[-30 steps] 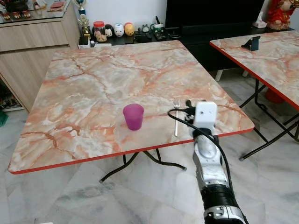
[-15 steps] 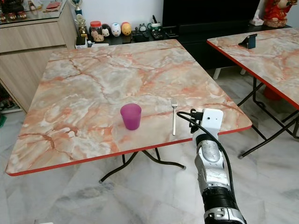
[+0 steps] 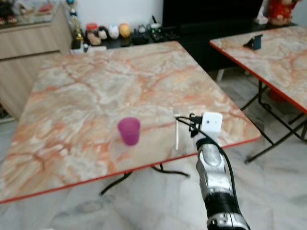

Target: Setting the table

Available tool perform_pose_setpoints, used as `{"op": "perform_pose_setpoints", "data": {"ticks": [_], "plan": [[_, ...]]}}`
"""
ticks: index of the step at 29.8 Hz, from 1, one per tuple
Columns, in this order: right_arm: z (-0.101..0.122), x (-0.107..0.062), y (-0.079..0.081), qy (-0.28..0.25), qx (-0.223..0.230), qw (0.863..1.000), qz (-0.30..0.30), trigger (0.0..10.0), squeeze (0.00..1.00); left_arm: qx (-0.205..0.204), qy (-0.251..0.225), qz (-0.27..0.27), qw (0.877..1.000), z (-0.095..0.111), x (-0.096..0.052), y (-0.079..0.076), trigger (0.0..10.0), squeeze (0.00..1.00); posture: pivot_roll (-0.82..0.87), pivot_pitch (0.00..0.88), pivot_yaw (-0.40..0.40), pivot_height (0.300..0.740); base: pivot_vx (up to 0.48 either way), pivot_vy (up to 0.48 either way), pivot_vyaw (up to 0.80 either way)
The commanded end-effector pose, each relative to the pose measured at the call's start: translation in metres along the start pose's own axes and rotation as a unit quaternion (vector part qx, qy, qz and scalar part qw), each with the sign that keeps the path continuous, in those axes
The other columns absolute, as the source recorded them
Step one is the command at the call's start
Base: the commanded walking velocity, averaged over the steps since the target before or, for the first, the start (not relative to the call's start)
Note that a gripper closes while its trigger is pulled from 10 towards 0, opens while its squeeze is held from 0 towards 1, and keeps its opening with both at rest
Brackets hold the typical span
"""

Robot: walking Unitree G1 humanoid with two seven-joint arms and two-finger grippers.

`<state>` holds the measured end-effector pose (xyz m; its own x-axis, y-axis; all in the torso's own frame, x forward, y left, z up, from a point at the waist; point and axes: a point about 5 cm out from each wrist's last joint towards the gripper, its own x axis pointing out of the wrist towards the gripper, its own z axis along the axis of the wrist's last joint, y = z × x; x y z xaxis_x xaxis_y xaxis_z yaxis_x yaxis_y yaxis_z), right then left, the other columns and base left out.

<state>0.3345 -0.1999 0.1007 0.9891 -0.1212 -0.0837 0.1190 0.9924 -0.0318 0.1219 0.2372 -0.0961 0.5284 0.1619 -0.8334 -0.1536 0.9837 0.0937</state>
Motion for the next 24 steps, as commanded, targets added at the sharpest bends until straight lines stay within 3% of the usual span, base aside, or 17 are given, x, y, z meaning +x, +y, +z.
{"op": "perform_pose_setpoints", "data": {"ticks": [1,5,13,24], "plan": [[0.006,0.002,0.013,-0.008,0.005,1.0,0.019,10.0,0.0,0.011,0.013,0.009,1.0,-0.007,-0.003,0.01,10.0,0.0,-0.05,0.0,0.028,0.732,0.334,0.0,0.63],[0.006,0.001,0.011,-0.008,0.017,1.0,0.015,10.0,0.0,0.011,0.013,0.01,1.0,-0.006,-0.003,0.01,10.0,0.0,-0.05,0.0,0.028,0.732,0.33,0.0,0.27],[0.0,-0.005,0.014,0.011,0.01,0.999,0.031,10.0,0.0,0.01,0.012,0.012,1.0,-0.006,-0.002,0.01,10.0,0.0,-0.05,0.0,0.024,0.732,0.0,0.0,0.0],[0.01,-0.04,0.01,0.024,0.014,0.999,0.026,10.0,0.0,0.011,0.013,0.012,1.0,-0.006,-0.002,0.01,10.0,0.0,-0.07,0.0,0.022,0.732,0.0,0.0,0.0]]}}
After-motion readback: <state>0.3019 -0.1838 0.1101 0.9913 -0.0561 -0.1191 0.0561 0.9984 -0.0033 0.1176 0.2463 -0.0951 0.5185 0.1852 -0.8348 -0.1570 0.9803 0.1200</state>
